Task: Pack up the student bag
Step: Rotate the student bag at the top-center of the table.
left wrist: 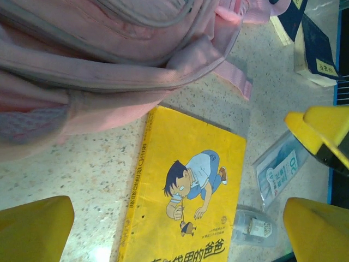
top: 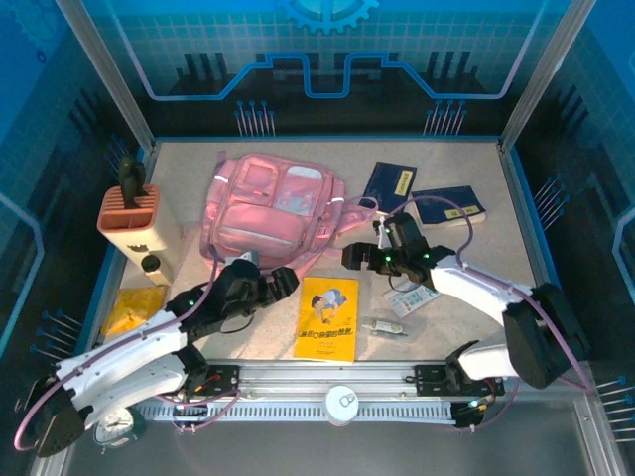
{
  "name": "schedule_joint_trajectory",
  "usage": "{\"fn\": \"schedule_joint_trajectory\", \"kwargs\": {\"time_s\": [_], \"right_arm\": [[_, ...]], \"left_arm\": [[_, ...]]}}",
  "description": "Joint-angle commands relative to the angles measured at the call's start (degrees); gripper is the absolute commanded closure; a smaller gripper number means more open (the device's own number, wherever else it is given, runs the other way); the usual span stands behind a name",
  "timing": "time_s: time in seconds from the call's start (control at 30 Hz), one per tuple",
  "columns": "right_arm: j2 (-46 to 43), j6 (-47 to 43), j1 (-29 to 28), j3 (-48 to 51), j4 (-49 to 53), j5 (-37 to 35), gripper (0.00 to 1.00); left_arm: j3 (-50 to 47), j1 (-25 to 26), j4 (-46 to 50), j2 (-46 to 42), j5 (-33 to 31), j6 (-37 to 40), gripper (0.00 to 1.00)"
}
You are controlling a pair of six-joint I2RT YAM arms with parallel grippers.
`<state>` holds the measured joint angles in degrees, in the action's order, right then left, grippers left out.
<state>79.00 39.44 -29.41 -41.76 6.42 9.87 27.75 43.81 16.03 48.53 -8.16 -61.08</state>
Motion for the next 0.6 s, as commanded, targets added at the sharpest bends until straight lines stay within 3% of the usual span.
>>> {"fn": "schedule_joint_trajectory", "kwargs": {"time_s": [0.0,0.13,0.57], "right_arm": [[5.32,2.53,-0.65,-5.91,-2.78,1.54,0.0],[14.08,2.44,-0.3,-14.18,-1.93,-0.34,0.02],[37.78,-0.16,4.25,-34.97,-1.88,3.5,0.3]], "left_arm": [[-1.07,1.43,-8.04,2.86,-2.95,-0.91,0.01],[-1.99,1.91,-11.98,5.49,-2.43,-0.63,0.01],[-1.99,1.56,-10.5,8.95,-2.45,2.92,0.08]]}}
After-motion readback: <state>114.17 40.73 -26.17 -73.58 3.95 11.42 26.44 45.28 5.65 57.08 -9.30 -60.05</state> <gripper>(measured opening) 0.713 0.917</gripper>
